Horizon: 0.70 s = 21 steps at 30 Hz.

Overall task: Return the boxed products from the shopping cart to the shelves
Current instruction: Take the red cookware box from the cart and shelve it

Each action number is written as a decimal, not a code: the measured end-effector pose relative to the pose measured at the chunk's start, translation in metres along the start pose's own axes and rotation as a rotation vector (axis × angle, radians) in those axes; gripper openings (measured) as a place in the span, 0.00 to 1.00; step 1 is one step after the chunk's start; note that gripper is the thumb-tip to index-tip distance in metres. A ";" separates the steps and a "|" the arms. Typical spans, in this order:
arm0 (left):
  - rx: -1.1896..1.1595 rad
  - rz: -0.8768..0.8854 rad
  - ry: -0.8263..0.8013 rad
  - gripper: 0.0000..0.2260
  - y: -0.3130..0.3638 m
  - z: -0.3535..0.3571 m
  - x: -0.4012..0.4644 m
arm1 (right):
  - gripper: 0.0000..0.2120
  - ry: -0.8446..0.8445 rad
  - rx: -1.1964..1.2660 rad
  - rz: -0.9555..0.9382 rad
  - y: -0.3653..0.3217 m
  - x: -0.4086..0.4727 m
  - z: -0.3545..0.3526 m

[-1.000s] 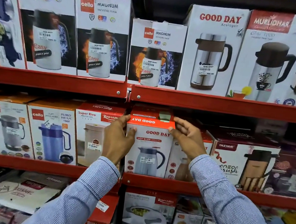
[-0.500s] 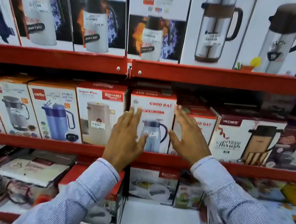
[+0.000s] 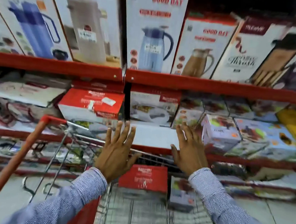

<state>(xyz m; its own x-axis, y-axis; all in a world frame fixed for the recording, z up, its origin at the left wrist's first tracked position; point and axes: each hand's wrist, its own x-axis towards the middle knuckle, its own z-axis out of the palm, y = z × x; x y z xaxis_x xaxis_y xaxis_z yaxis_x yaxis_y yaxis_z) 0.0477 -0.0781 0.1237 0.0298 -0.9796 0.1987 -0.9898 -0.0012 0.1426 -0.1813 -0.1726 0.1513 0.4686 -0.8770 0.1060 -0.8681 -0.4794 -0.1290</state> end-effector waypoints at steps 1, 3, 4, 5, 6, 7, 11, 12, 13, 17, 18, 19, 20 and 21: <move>-0.037 -0.033 -0.061 0.36 -0.002 0.013 -0.007 | 0.30 -0.043 0.043 0.029 0.003 -0.006 0.012; -0.119 -0.123 -0.221 0.38 -0.004 0.041 -0.021 | 0.28 -0.145 0.153 0.113 0.007 -0.020 0.038; -0.157 -0.163 -0.307 0.38 -0.004 0.057 -0.027 | 0.27 -0.191 0.204 0.164 0.009 -0.027 0.051; -0.187 -0.197 -0.406 0.39 -0.003 0.069 -0.032 | 0.25 -0.237 0.246 0.216 0.010 -0.034 0.065; -0.245 -0.233 -0.502 0.39 -0.002 0.080 -0.036 | 0.23 -0.285 0.280 0.264 0.010 -0.040 0.079; -0.311 -0.263 -0.598 0.40 -0.001 0.089 -0.039 | 0.20 -0.348 0.305 0.317 0.011 -0.045 0.093; -0.495 -0.553 -0.784 0.28 -0.003 0.124 -0.046 | 0.17 -0.598 0.392 0.499 0.015 -0.054 0.144; -0.532 -0.590 -0.796 0.28 -0.002 0.131 -0.047 | 0.17 -0.641 0.399 0.521 0.016 -0.055 0.154; -0.562 -0.642 -0.785 0.27 -0.003 0.138 -0.046 | 0.16 -0.678 0.408 0.531 0.016 -0.056 0.161; -0.849 -0.817 -0.769 0.25 -0.008 0.153 -0.041 | 0.11 -0.690 0.557 0.603 0.017 -0.059 0.182; -0.887 -0.844 -0.772 0.25 -0.010 0.155 -0.039 | 0.11 -0.668 0.615 0.633 0.018 -0.060 0.184; -0.911 -0.897 -0.764 0.25 -0.010 0.156 -0.040 | 0.11 -0.645 0.674 0.672 0.017 -0.060 0.185; -0.910 -0.935 -0.739 0.24 -0.010 0.156 -0.042 | 0.11 -0.627 0.731 0.713 0.016 -0.061 0.184; -0.893 -0.948 -0.697 0.24 -0.011 0.154 -0.045 | 0.11 -0.609 0.774 0.745 0.014 -0.062 0.180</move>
<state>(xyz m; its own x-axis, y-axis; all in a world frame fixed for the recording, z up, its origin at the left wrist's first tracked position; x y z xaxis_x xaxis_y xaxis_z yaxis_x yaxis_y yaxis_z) 0.0354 -0.0644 -0.0359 0.2744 -0.5808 -0.7664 -0.2201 -0.8138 0.5379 -0.1935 -0.1306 -0.0345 0.0810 -0.7164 -0.6930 -0.7271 0.4331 -0.5327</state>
